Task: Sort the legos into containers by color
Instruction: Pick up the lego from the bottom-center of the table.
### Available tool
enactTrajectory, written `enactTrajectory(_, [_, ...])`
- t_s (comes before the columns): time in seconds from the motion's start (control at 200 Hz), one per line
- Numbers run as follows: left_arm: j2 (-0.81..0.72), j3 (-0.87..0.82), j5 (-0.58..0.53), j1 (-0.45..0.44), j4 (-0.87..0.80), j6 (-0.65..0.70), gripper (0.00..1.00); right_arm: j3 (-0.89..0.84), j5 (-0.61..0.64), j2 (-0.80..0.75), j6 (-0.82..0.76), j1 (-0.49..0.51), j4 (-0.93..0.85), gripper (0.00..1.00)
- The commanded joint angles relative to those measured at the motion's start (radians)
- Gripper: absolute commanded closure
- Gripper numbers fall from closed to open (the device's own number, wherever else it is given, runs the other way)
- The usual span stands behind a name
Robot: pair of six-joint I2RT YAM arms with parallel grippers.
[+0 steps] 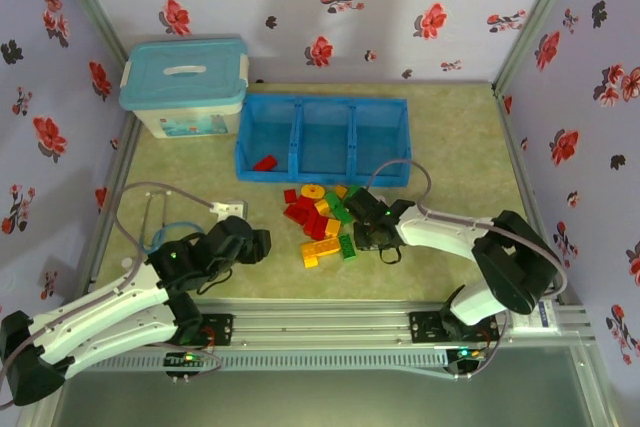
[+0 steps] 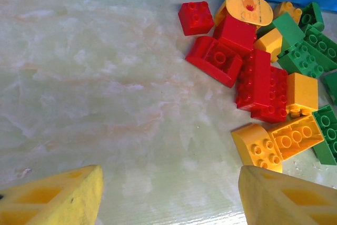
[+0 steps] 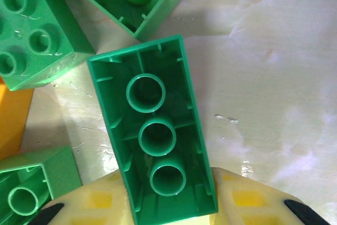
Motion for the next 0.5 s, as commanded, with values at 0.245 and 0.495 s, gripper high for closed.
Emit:
enactTrajectory(0.245, [0.008, -0.007, -0.027, -0.007, -0.01, 0.004, 0.32, 0.053, 0.081, -0.189, 0.01, 0.01, -0.147, 0.79])
enactTrajectory(0.495, [0.023, 0.001, -0.027, -0.022, -0.013, 0.006, 0.32, 0.187, 0.11, -0.204, -0.079, -0.105, -0.219, 0.79])
